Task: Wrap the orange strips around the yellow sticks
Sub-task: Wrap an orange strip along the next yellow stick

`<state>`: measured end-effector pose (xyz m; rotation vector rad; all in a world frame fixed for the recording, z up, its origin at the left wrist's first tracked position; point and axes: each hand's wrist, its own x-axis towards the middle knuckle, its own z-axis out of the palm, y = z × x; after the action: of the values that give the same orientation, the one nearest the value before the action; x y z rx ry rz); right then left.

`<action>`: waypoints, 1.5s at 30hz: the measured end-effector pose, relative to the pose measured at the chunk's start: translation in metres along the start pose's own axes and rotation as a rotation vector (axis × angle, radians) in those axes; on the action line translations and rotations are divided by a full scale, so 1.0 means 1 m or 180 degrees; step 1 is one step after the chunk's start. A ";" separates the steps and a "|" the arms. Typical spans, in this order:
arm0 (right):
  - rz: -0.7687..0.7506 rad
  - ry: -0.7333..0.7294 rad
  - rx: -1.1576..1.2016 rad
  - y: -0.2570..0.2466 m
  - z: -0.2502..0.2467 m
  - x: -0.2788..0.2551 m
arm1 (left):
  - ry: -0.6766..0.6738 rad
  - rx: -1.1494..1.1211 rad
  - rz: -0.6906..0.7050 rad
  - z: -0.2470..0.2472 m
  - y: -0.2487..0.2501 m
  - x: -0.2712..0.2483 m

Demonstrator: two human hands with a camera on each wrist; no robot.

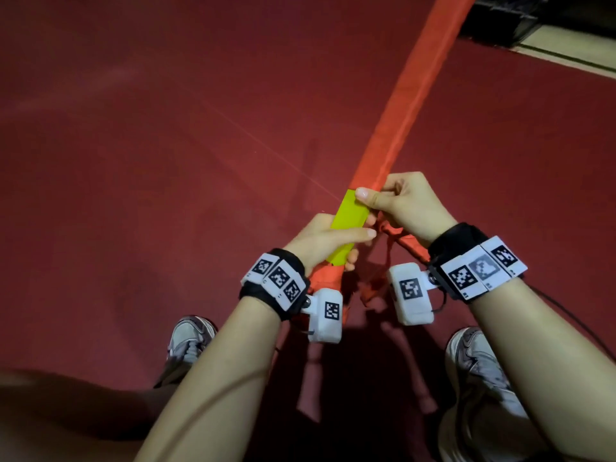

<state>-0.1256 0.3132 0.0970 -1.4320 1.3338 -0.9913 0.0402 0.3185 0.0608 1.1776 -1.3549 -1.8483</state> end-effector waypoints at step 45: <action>0.0329 0.0678 -0.0803 -0.001 -0.003 0.010 | 0.1821 0.2359 0.0743 0.015 -0.020 0.016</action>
<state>-0.1271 0.3025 0.0981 -1.4552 1.7220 -0.9532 0.0212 0.3187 0.0384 1.6430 -1.7605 -0.7361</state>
